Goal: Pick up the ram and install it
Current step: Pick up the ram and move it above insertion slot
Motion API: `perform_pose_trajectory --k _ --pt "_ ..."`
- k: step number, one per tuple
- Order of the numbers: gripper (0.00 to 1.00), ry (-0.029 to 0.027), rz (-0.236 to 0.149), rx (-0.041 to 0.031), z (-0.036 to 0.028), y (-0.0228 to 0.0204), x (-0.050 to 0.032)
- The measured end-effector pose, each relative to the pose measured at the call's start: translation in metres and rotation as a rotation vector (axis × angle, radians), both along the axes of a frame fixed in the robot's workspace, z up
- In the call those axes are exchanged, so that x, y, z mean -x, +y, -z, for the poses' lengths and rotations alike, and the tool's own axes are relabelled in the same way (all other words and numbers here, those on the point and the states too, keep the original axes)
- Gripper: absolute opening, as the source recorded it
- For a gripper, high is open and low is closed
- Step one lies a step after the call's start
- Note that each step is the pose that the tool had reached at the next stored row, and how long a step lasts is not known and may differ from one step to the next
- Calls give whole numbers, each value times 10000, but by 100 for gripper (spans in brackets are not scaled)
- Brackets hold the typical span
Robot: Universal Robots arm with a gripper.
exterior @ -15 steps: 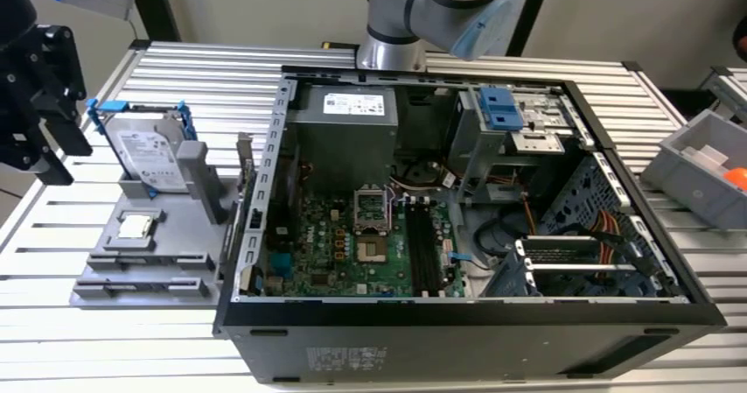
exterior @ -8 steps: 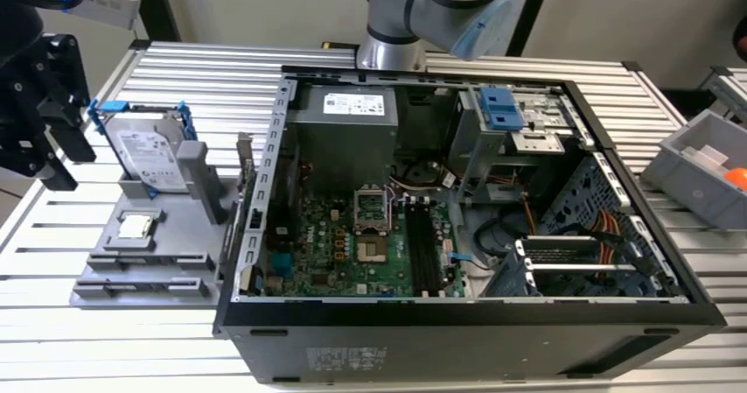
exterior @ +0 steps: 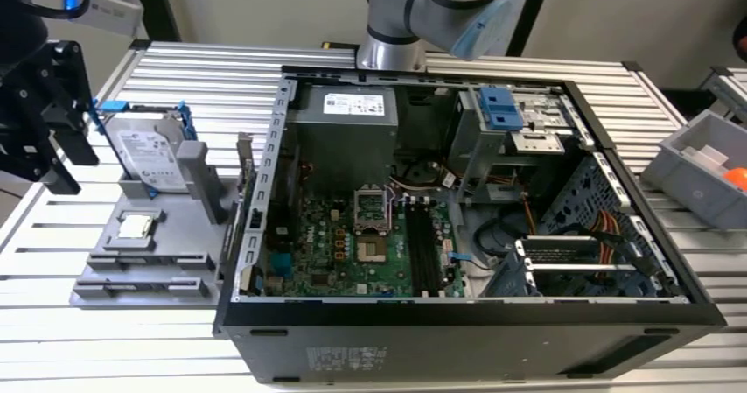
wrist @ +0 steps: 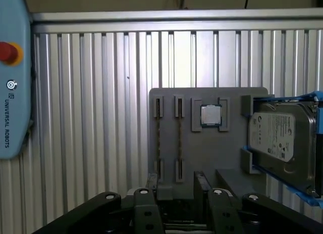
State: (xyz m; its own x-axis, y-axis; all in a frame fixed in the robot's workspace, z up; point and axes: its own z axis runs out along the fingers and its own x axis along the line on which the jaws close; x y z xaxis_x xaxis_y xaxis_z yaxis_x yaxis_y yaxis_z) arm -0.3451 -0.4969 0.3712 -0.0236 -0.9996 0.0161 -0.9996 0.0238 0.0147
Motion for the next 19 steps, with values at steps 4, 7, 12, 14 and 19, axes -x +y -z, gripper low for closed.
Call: perform_pose_trajectory --k 4,7,12,14,19 --pt "100 0 0 2 29 0 0" --pt "100 0 0 3 51 0 0" --pt "100 1 0 4 87 0 0" --pt "100 1 0 5 101 0 0" --pt "100 1 0 5 134 0 0"
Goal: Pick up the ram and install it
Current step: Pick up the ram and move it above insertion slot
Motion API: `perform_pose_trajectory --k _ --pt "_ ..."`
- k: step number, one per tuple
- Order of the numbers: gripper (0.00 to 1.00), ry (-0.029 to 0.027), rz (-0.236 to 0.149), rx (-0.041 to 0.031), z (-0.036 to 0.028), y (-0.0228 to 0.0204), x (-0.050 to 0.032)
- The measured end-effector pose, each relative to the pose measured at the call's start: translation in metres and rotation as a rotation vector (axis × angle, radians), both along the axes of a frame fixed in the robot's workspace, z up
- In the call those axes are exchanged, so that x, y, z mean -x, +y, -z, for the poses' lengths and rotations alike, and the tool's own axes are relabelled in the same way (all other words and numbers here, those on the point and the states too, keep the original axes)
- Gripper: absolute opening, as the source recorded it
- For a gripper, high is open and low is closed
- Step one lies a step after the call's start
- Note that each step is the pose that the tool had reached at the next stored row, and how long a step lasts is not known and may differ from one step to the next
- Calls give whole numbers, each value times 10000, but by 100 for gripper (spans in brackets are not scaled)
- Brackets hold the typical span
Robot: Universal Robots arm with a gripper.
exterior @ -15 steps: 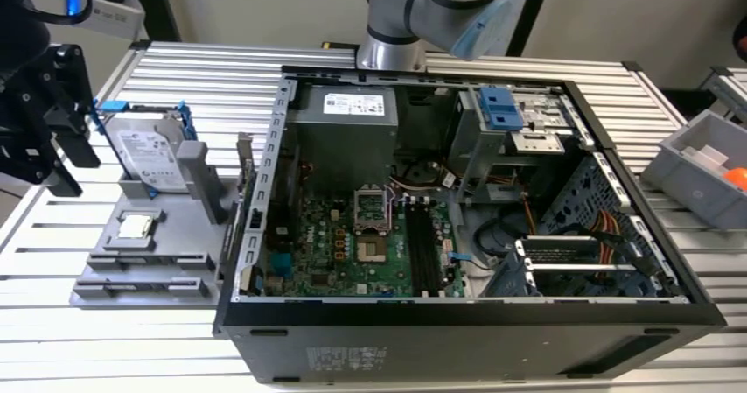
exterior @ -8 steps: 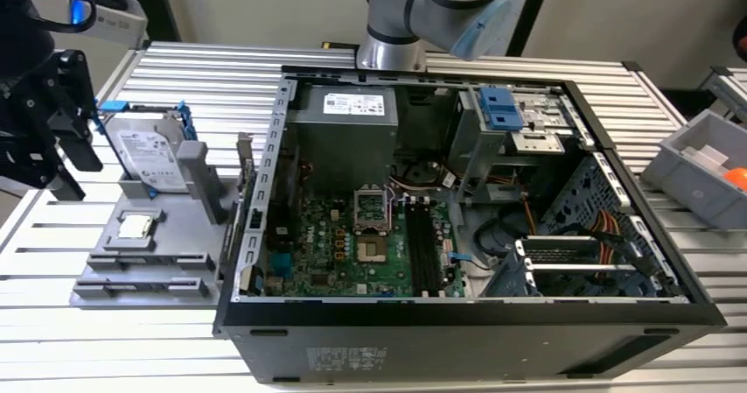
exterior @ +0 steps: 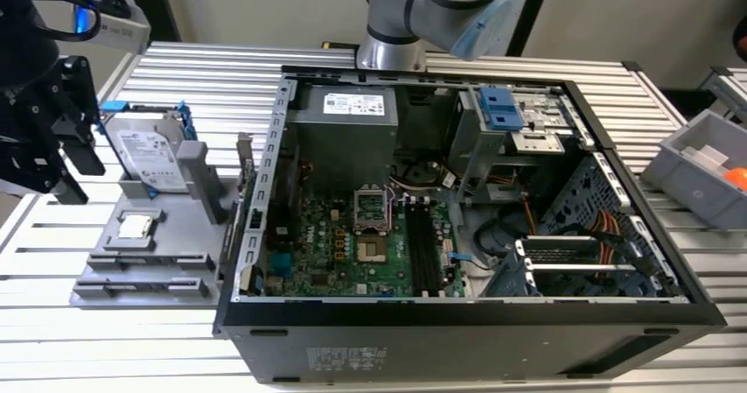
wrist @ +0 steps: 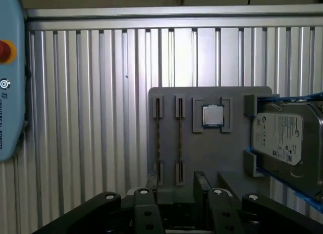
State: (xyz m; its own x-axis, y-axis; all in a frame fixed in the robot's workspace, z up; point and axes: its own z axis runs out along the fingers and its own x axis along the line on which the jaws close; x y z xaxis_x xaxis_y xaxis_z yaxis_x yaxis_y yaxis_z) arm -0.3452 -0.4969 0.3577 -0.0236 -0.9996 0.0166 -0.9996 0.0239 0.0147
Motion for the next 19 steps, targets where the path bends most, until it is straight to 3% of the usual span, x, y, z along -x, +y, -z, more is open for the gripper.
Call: perform_pose_trajectory --k 10,19 --pt "100 -2 0 -2 23 0 0" --pt "100 0 0 1 104 0 0"
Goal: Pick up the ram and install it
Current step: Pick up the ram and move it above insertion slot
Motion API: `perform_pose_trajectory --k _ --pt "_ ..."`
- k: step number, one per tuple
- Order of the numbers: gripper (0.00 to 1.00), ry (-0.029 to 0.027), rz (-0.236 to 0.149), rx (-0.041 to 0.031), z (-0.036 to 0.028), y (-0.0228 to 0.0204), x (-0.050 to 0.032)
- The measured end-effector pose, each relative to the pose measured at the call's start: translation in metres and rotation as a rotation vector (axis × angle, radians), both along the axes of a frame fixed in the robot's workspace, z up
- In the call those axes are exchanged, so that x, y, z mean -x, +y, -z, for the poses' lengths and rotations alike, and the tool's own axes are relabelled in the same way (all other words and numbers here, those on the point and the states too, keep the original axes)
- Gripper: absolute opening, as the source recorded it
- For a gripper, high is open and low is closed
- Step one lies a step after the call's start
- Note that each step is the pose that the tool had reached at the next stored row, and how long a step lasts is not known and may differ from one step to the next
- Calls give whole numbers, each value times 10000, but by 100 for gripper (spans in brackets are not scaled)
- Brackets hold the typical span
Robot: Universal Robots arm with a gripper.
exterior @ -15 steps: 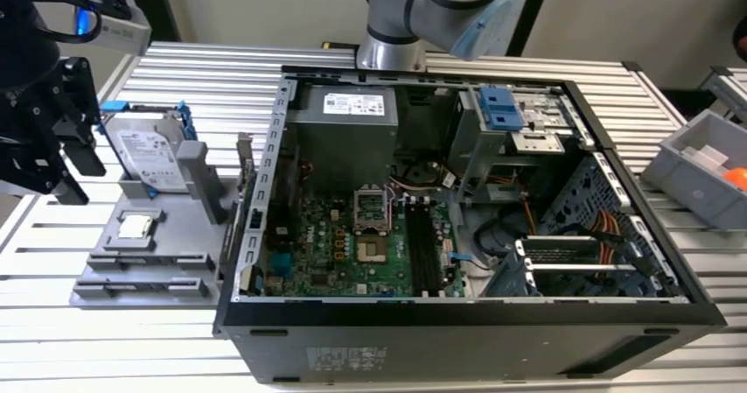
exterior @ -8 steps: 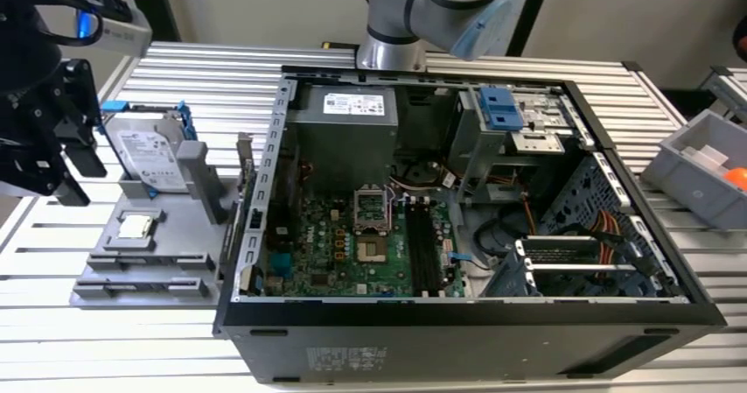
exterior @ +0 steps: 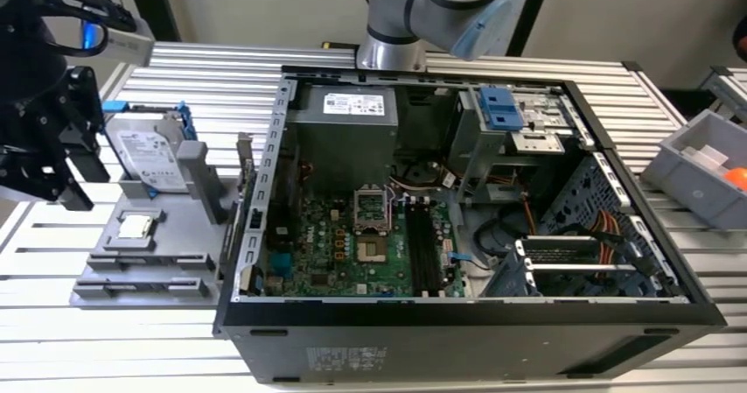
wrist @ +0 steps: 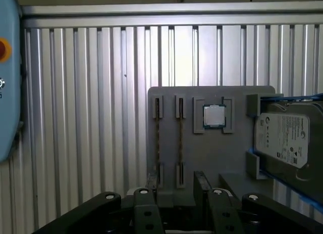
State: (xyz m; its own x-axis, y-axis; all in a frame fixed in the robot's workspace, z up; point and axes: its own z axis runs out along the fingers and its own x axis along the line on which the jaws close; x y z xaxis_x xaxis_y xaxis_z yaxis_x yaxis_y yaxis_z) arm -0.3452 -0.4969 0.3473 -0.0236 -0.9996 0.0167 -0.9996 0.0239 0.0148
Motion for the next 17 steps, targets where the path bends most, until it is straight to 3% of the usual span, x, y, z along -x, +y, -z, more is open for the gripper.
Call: perform_pose_trajectory --k 17 --pt "100 1 0 1 152 0 0"
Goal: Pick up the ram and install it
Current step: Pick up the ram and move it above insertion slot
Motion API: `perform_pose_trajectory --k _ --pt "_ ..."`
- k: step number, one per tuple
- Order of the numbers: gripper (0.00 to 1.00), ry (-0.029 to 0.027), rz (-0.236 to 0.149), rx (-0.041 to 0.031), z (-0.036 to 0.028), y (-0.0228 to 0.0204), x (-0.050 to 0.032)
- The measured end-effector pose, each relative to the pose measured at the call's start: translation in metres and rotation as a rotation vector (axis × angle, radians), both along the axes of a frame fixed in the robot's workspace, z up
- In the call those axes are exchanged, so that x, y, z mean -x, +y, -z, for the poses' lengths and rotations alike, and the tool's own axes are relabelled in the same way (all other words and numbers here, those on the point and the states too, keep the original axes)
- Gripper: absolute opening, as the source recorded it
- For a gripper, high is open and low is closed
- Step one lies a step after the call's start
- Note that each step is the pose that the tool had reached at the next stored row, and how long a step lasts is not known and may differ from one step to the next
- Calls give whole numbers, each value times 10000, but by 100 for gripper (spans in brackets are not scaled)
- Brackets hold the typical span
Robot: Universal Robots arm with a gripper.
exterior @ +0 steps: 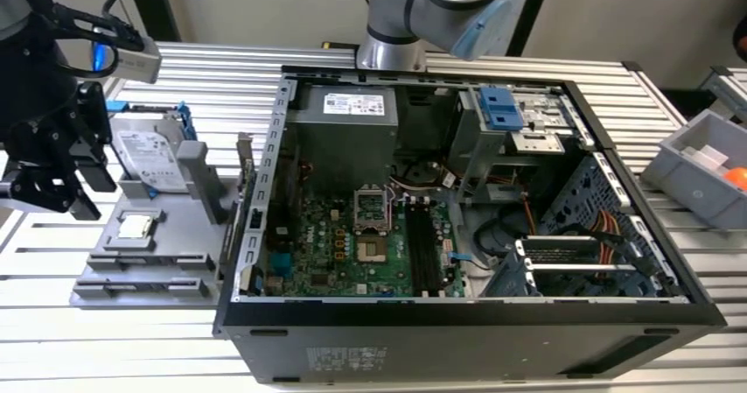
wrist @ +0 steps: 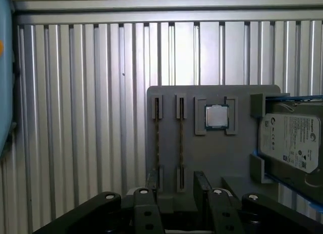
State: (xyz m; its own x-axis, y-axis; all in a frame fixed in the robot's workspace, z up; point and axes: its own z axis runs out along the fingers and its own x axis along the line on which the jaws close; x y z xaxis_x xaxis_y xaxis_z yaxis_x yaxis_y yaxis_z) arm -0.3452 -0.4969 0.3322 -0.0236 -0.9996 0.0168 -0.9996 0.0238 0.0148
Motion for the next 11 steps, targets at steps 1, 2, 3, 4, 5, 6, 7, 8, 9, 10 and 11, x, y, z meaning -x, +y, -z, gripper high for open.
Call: perform_pose_trajectory --k 1,2,3,4,5,6,7,8,9,10,11 --pt "100 -2 0 -1 9 0 0" --pt "100 -1 0 0 17 0 0" --pt "100 -1 0 -1 25 0 0" --pt "100 -2 0 -1 34 0 0" --pt "100 -2 0 -1 42 0 0" --pt "100 -2 0 -2 50 0 0" --pt "100 -2 1 -2 58 0 0" --pt "100 -1 0 -2 66 0 0" --pt "100 -2 0 -1 74 0 0" --pt "100 -1 0 -1 81 0 0" --pt "100 -1 0 -1 89 0 0"
